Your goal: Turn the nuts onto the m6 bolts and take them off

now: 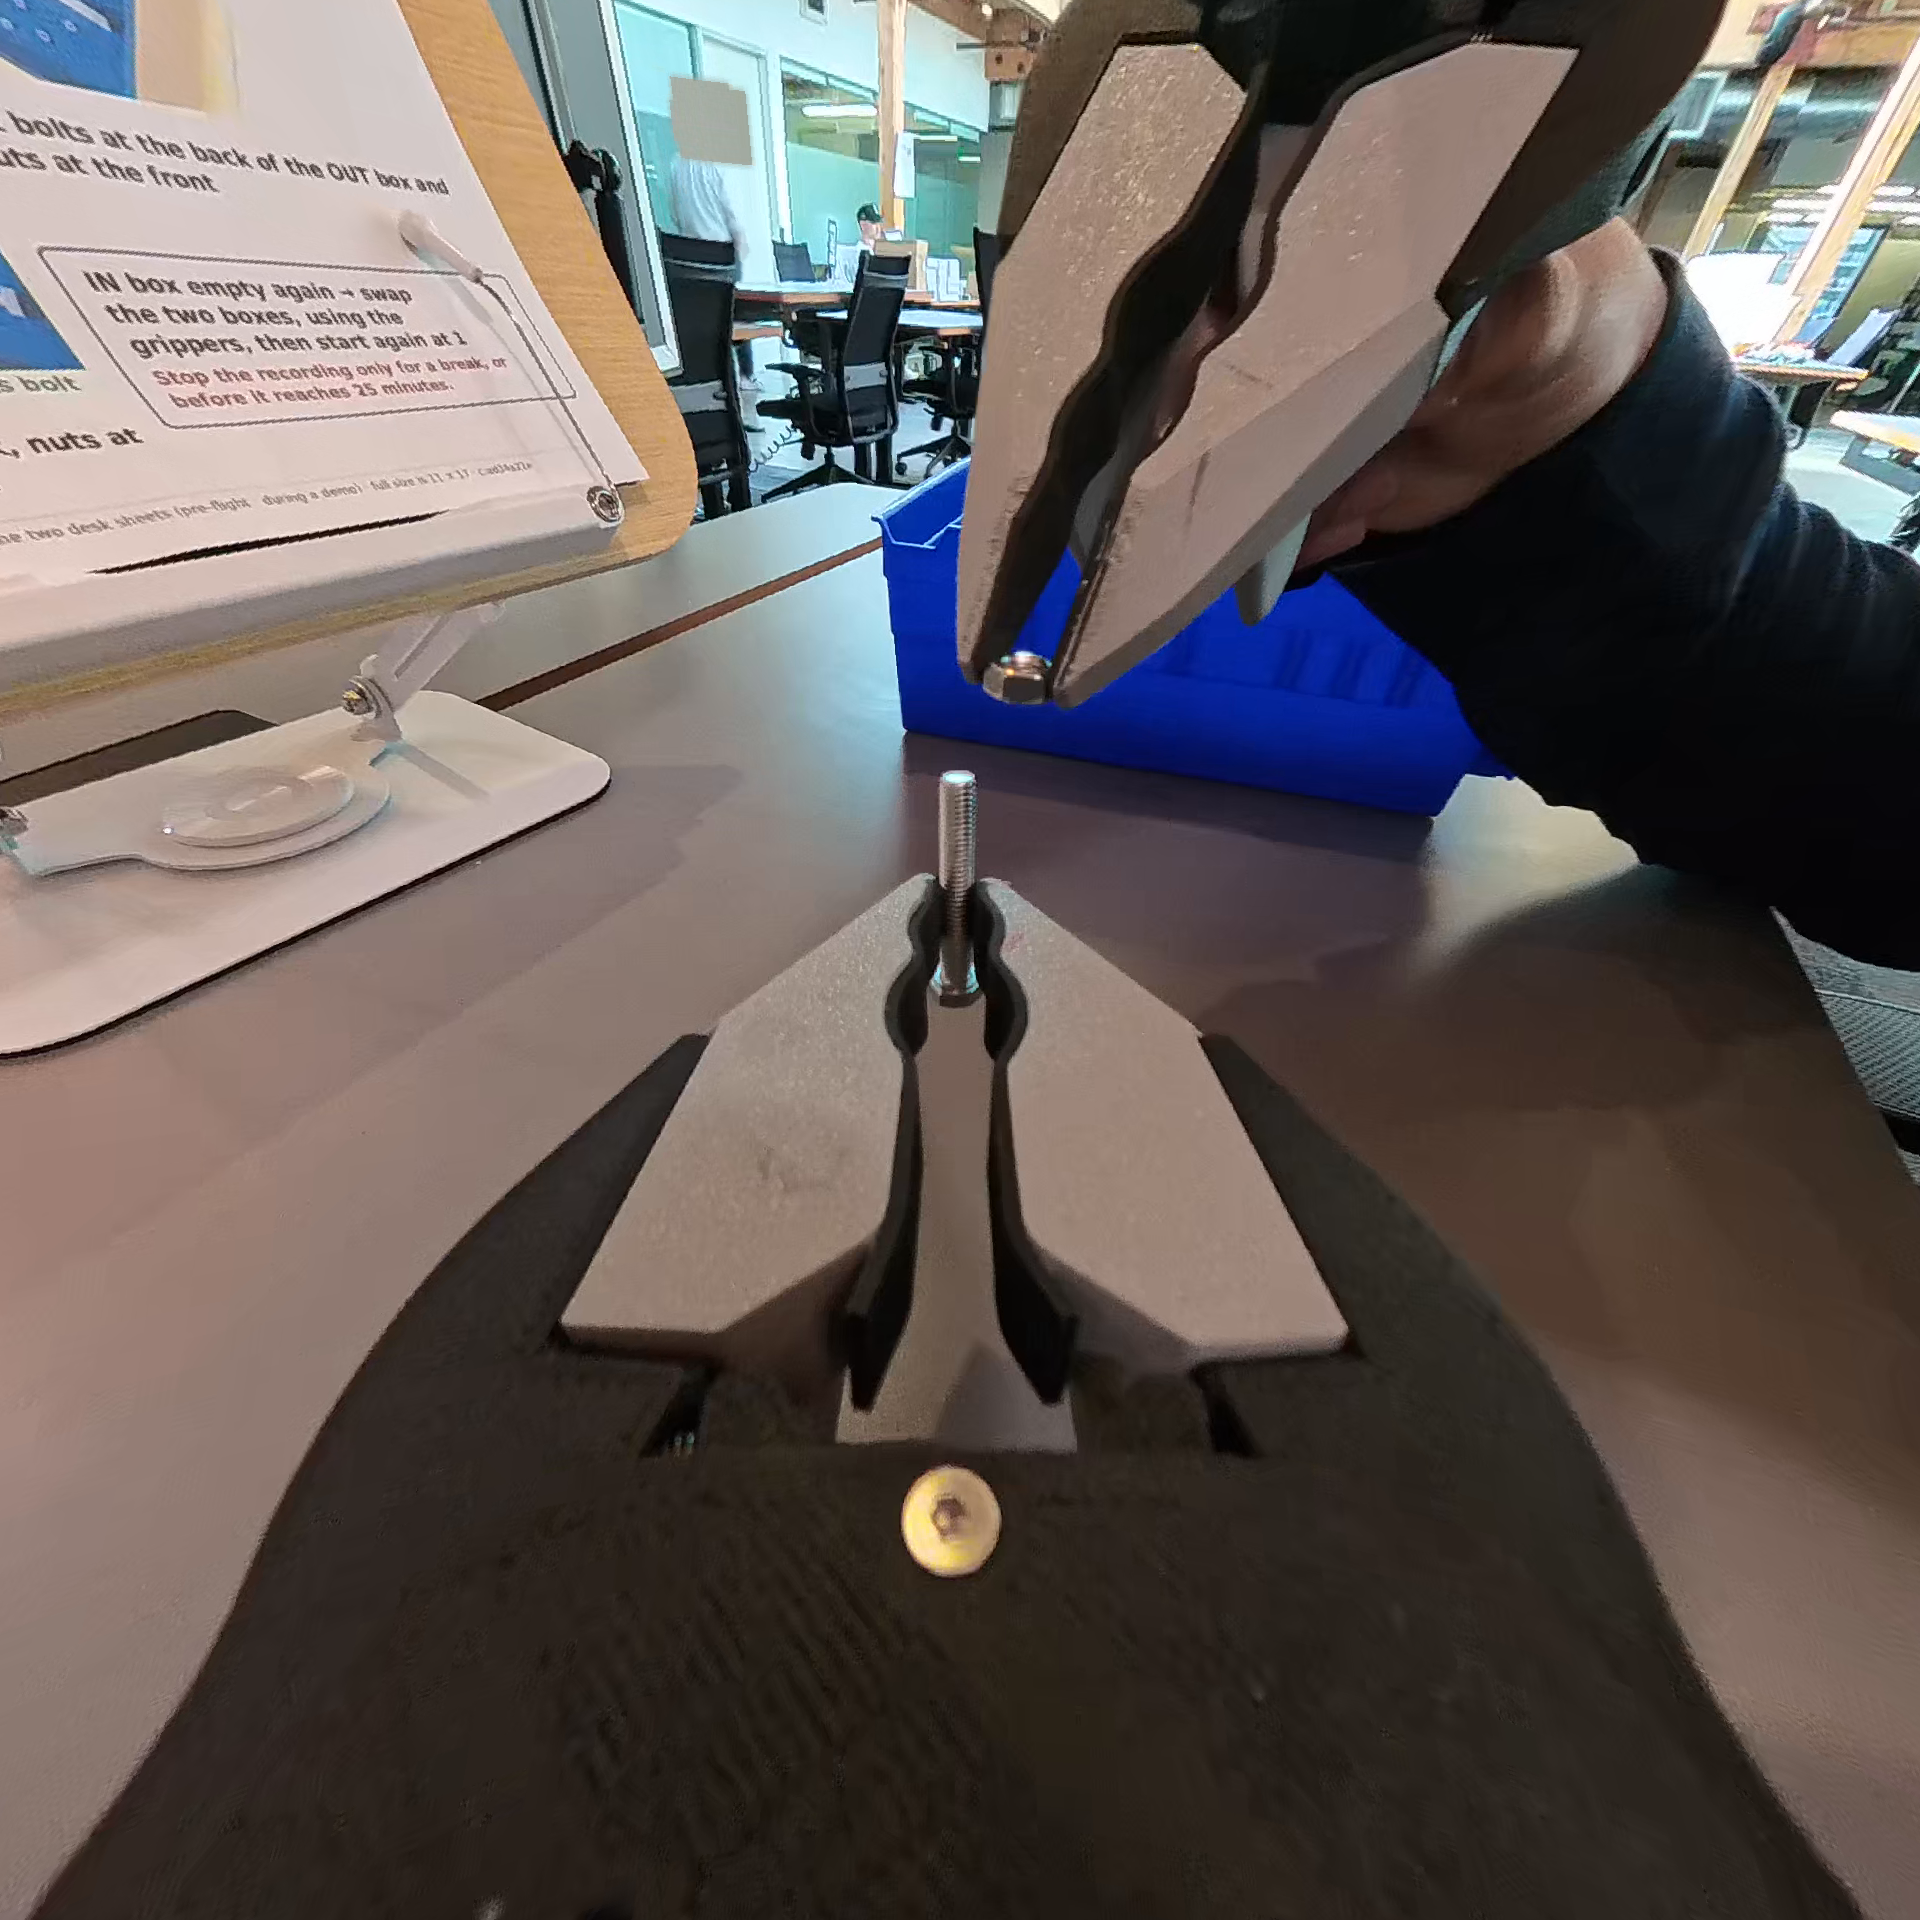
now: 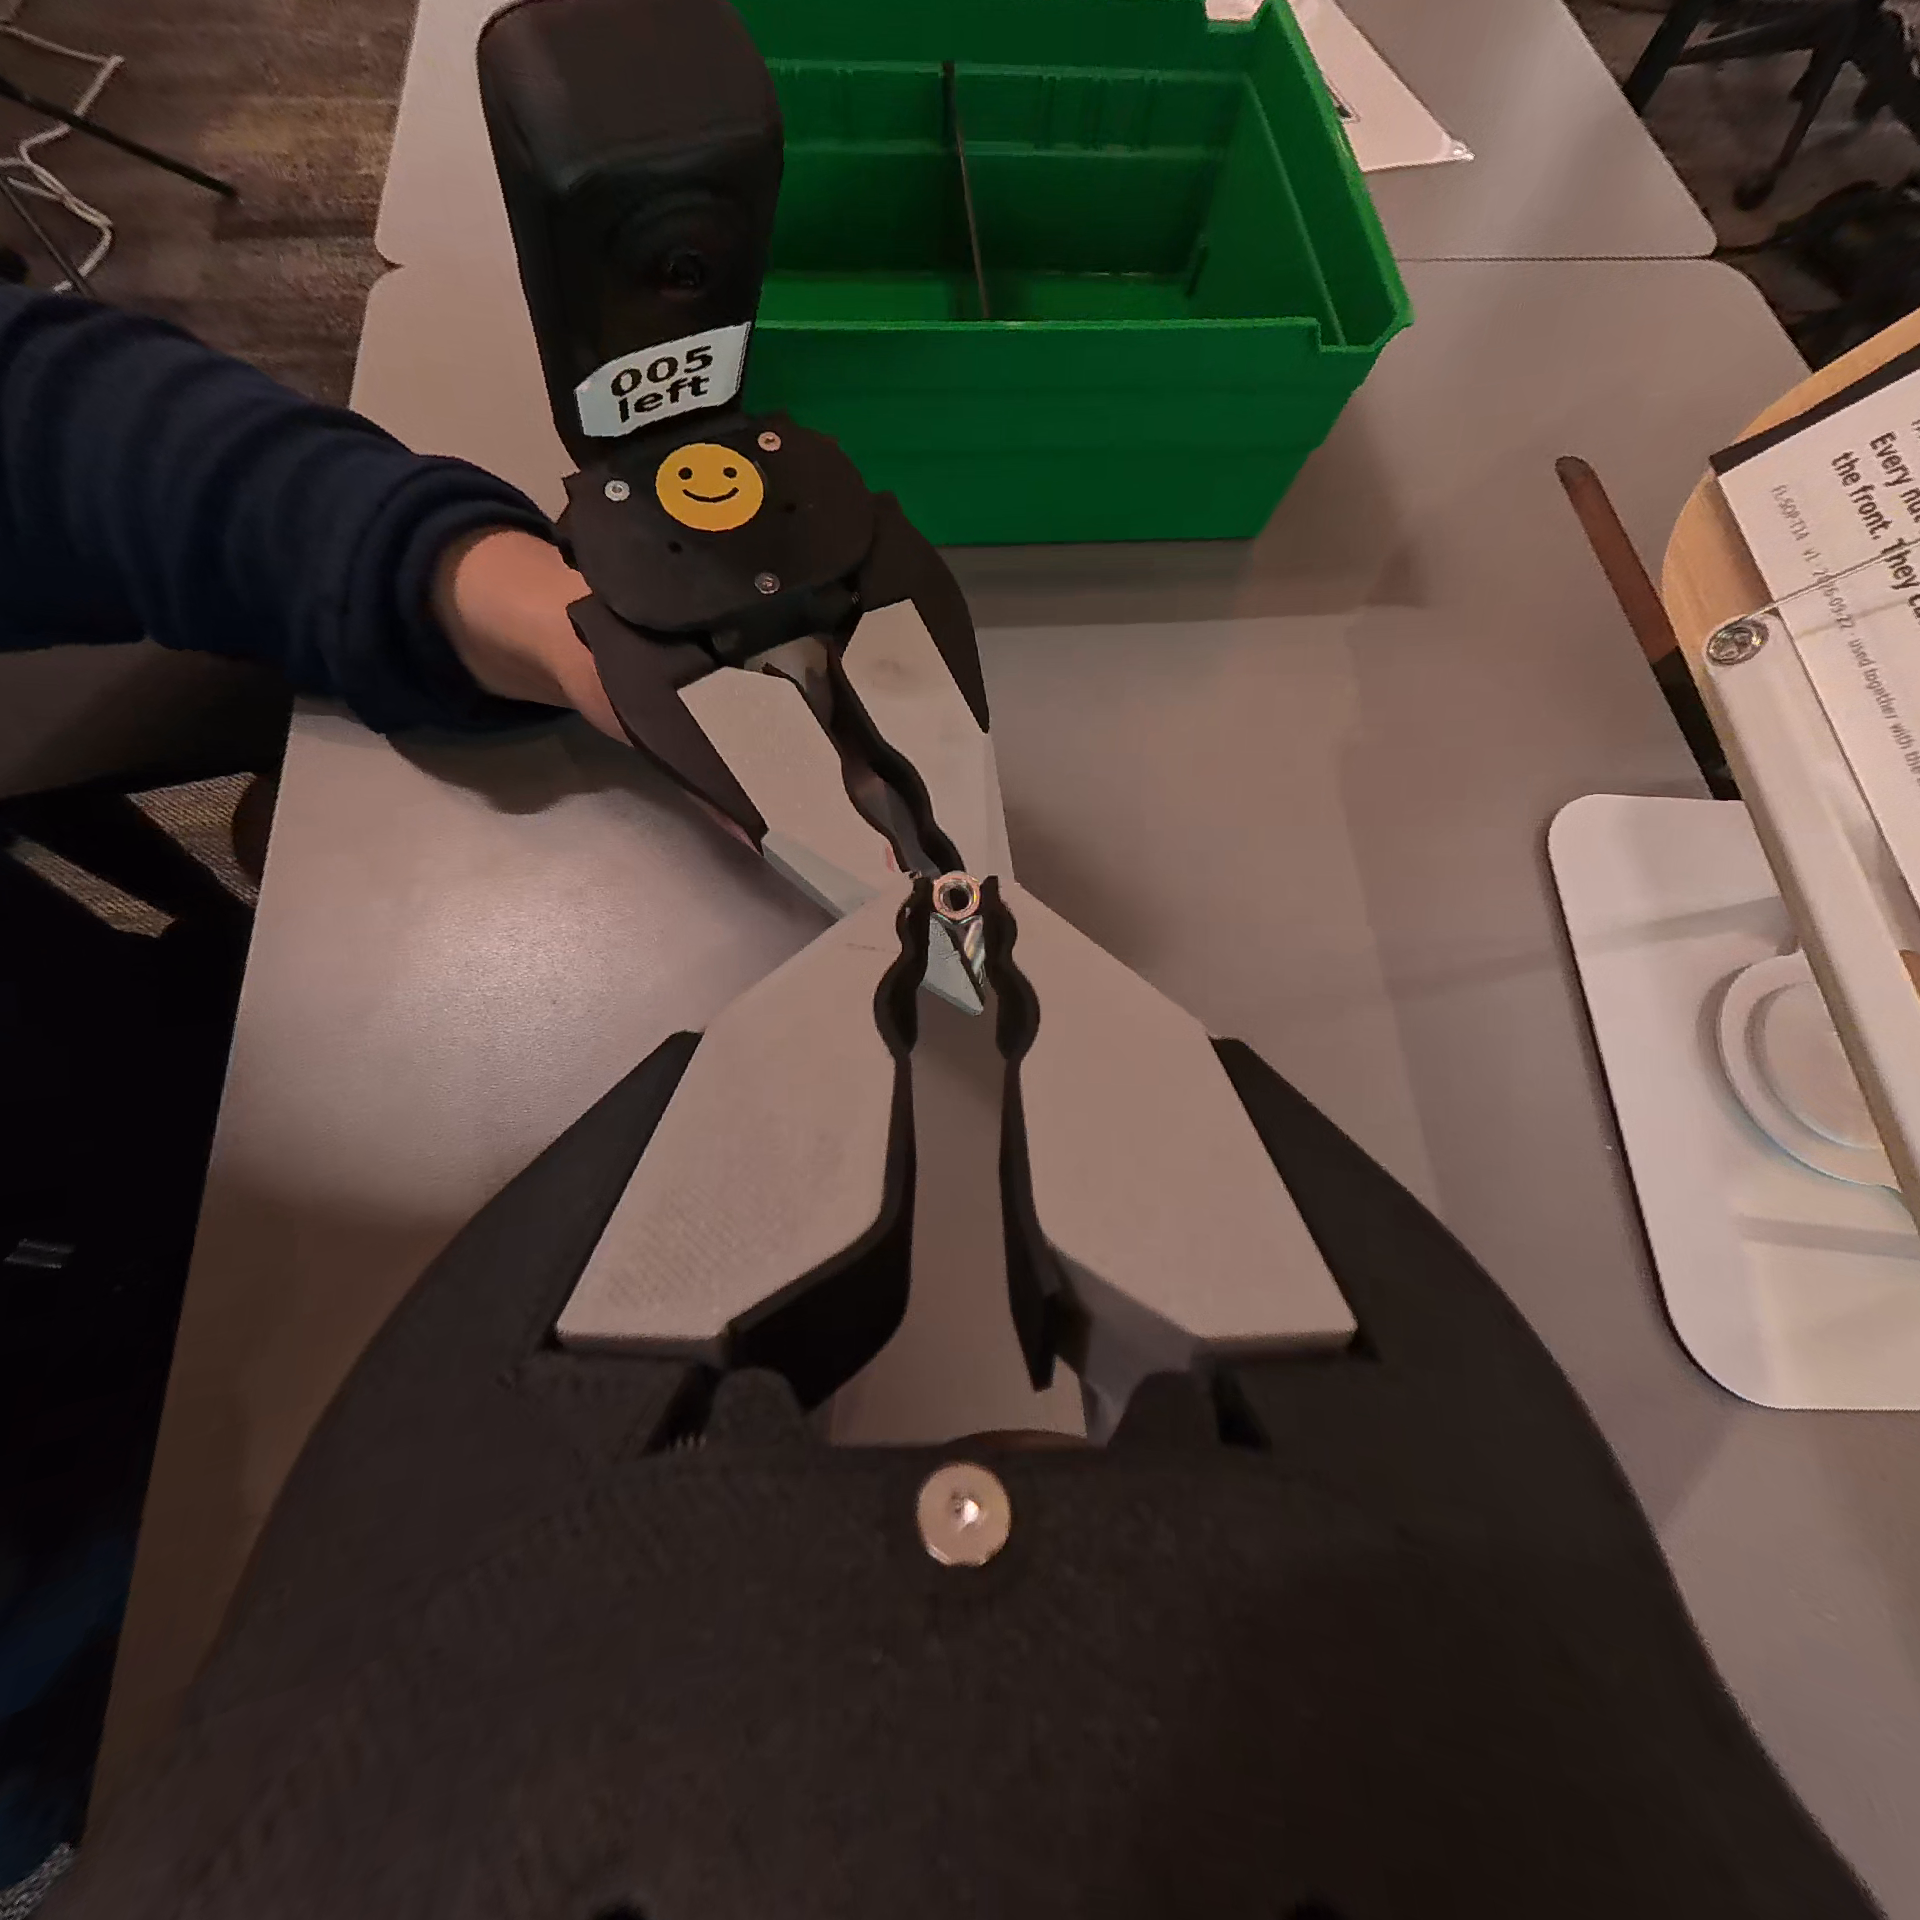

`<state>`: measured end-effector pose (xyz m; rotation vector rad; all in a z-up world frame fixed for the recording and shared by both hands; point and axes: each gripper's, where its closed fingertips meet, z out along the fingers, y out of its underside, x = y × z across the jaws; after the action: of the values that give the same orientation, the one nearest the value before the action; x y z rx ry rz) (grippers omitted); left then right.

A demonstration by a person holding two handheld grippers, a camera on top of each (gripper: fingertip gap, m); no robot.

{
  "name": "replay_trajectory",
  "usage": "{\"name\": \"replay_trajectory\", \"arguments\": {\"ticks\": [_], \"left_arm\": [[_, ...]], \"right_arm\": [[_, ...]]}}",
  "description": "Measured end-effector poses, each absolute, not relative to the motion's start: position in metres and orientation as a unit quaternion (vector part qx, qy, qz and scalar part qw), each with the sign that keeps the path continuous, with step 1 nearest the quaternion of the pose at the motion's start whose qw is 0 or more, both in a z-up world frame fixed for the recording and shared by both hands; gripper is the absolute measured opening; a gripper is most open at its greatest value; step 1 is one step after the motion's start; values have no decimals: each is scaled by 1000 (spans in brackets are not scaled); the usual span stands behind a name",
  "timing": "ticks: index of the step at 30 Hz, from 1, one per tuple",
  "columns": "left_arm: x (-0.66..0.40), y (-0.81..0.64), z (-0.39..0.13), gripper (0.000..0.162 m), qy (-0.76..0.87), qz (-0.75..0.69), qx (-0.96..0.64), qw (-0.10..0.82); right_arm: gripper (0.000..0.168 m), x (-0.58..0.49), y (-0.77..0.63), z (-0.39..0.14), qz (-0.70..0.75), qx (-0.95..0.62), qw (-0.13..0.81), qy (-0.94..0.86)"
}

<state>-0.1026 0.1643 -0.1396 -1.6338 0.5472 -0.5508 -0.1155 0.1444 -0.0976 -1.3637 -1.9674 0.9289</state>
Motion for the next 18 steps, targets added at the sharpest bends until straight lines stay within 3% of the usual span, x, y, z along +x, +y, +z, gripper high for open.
{"name": "replay_trajectory", "arguments": {"ticks": [18], "left_arm": [[-101, 165, -138, 3, 240, -224, -711, 622]], "right_arm": [[7, -118, 149, -110, 327, -519, 274, -740]]}}
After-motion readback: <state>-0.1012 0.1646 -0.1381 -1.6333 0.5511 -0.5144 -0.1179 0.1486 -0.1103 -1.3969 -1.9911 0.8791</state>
